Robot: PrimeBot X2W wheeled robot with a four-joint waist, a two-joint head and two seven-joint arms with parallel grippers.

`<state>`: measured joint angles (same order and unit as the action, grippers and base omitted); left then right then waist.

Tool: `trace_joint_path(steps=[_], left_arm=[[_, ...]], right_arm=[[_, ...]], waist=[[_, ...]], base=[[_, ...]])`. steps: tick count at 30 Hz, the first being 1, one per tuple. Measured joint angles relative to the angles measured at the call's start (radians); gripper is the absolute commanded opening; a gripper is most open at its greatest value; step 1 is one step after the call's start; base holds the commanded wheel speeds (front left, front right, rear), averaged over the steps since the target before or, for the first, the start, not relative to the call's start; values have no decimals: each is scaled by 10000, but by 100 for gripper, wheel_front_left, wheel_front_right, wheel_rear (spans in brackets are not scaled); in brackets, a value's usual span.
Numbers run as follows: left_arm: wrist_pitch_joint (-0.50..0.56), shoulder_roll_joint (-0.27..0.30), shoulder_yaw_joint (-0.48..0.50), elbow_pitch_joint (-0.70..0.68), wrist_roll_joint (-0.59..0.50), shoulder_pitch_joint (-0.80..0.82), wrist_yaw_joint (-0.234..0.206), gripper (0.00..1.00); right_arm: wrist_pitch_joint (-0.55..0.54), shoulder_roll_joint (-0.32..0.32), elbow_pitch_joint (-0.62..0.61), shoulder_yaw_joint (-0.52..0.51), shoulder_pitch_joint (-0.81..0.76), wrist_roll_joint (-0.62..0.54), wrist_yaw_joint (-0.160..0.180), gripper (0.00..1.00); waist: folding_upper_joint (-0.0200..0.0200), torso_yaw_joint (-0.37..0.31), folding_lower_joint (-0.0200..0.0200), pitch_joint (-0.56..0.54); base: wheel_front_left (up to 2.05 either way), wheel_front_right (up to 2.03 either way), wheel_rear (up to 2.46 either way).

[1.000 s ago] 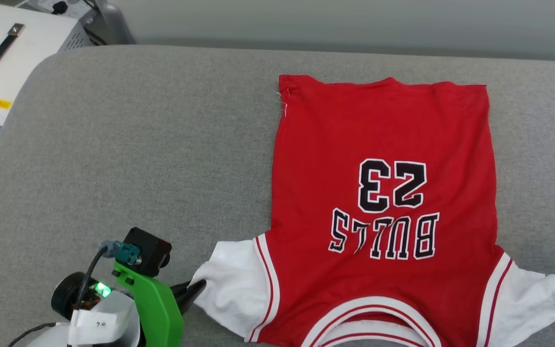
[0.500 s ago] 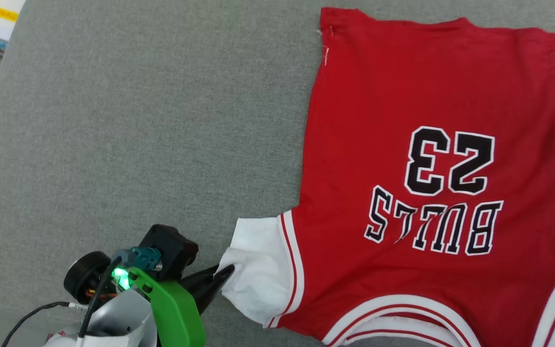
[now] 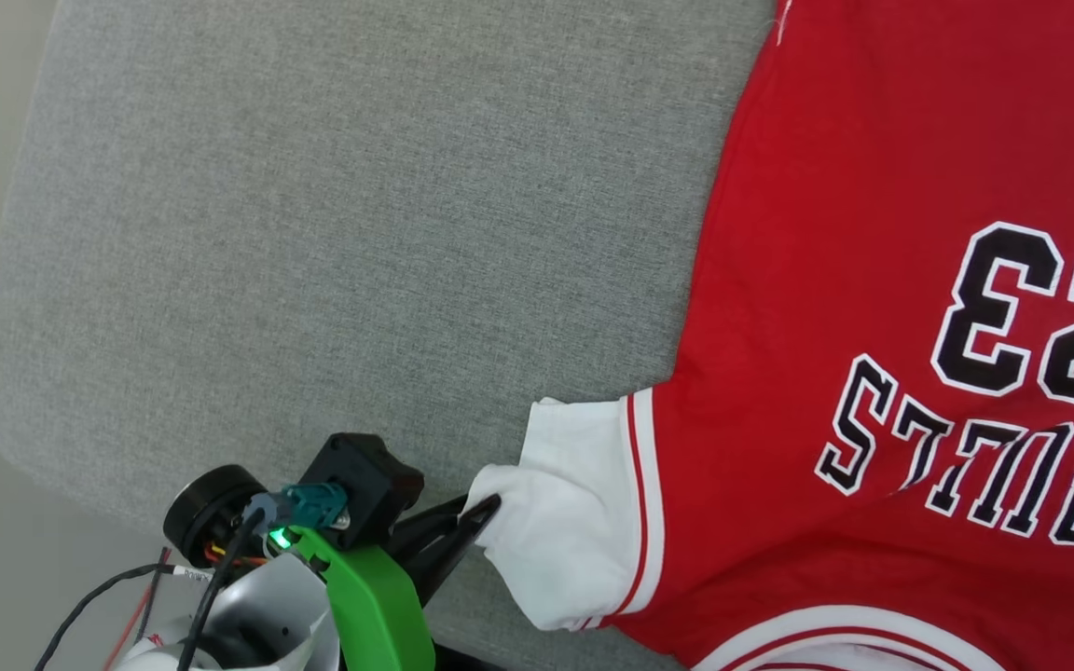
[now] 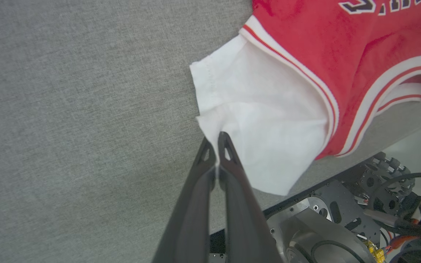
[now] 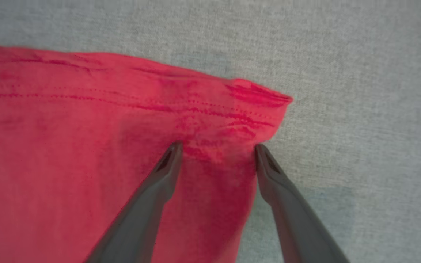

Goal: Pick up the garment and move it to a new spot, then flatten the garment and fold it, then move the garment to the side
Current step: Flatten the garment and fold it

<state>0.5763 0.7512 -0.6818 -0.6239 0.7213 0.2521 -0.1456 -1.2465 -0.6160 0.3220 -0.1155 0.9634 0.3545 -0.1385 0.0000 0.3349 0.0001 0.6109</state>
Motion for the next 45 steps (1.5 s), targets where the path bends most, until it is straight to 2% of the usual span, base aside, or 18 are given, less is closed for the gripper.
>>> trace_joint_path(steps=[4, 5, 6, 7, 14, 23, 24, 37, 45], left_arm=[[-102, -23, 6, 50, 0, 19, 10, 0], [-125, -31, 8, 61, 0, 28, 15, 0], [-125, -33, 12, 75, 0, 37, 17, 0], [-136, -36, 17, 100, 0, 51, 17, 0], [-224, -36, 86, 336, 0, 67, 15, 0], [-393, -31, 290, 631, 88, 57, -88, 0], [-435, 2, 397, 740, 102, 49, -174, 0], [-677, 27, 449, 1622, 297, -511, -520, 0], [-1183, -77, 516, 2052, 506, -936, -792, 0]], right_arm=[[27, -267, 238, 161, 118, -12, 6, 100], [2, -311, 270, 188, 117, 0, 63, 93], [-38, -351, 268, 221, 102, 25, 71, 44], [-98, -393, 251, 263, 90, 56, 71, 0], [-84, -403, 249, 326, -140, 265, 71, 0], [242, -163, 360, 353, -1261, 370, 71, 0], [332, -71, 422, 267, -1878, 443, 71, 0], [813, 533, 140, -368, -5073, 769, 71, 0], [669, 811, -1166, -1051, -7380, 1283, 71, 0]], waist=[[0, 211, 0, 239], [0, 251, 0, 282], [0, 280, -1, 312], [0, 308, -1, 340], [0, 291, -1, 187], [0, 20, 0, -607], [0, -125, -1, -1001], [0, -861, -2, -2910], [0, -1520, -2, -4024]], base=[[0, 0, 0], [0, 0, 0], [0, 0, 0], [0, 0, 0], [0, 0, 0], [0, 0, 0], [0, 0, 0], [0, 0, 0], [0, 0, 0]])
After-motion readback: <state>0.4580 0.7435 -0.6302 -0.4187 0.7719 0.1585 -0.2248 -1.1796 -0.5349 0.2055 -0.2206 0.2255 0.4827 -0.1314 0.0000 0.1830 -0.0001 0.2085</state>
